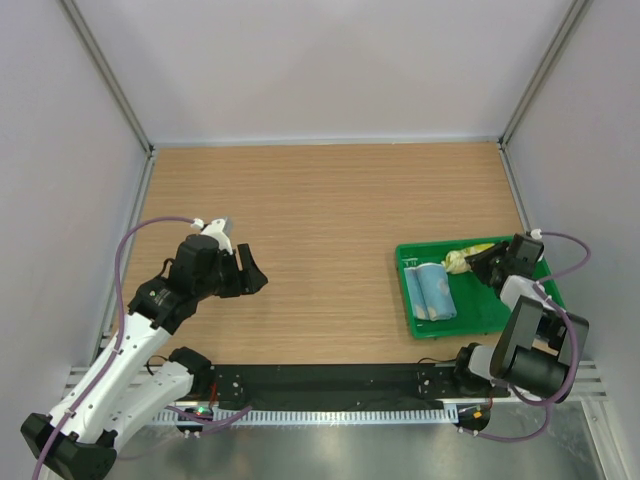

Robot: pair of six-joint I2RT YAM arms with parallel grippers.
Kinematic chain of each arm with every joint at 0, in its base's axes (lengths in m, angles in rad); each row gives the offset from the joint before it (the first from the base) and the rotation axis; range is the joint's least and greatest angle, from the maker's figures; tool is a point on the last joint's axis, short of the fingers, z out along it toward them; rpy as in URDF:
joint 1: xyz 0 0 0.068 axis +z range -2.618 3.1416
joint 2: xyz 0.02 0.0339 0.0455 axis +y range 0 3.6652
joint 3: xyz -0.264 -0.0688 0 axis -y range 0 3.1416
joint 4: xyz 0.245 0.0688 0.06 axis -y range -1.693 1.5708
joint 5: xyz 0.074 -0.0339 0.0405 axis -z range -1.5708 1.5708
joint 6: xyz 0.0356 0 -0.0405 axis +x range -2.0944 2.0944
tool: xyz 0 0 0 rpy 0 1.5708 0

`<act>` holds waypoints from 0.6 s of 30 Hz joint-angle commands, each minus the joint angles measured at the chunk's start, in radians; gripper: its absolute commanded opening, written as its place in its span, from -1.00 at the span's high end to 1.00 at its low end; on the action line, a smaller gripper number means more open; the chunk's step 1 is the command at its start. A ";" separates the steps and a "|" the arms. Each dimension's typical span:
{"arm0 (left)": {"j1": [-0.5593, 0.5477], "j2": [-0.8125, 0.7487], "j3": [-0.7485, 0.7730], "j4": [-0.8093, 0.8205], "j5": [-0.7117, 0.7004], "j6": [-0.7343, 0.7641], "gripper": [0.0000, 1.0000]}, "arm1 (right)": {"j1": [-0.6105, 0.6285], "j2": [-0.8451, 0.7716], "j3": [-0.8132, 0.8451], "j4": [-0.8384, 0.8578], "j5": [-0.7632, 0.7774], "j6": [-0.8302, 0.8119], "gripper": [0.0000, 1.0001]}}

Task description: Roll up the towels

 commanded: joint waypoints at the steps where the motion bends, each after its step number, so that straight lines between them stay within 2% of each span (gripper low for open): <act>1: 0.008 -0.012 0.020 0.031 0.011 0.014 -0.29 | -0.003 0.023 0.009 -0.075 0.049 -0.030 0.89; 2: 0.008 -0.012 0.020 0.031 0.012 0.014 -0.29 | -0.003 0.014 0.009 -0.087 0.051 -0.029 0.78; 3: 0.008 -0.012 0.018 0.031 0.011 0.014 -0.29 | -0.003 -0.006 0.011 -0.093 0.058 -0.030 0.48; 5: 0.008 -0.010 0.020 0.031 0.012 0.014 -0.29 | -0.003 -0.031 0.011 -0.118 0.066 -0.032 0.22; 6: 0.008 -0.008 0.020 0.031 0.012 0.014 -0.29 | -0.003 -0.043 0.014 -0.129 0.071 -0.032 -0.03; 10: 0.008 -0.010 0.020 0.031 0.014 0.012 -0.29 | -0.003 -0.094 0.031 -0.182 0.094 -0.030 -0.42; 18: 0.008 -0.010 0.018 0.033 0.012 0.014 -0.29 | -0.003 -0.213 0.097 -0.302 0.111 -0.039 -0.61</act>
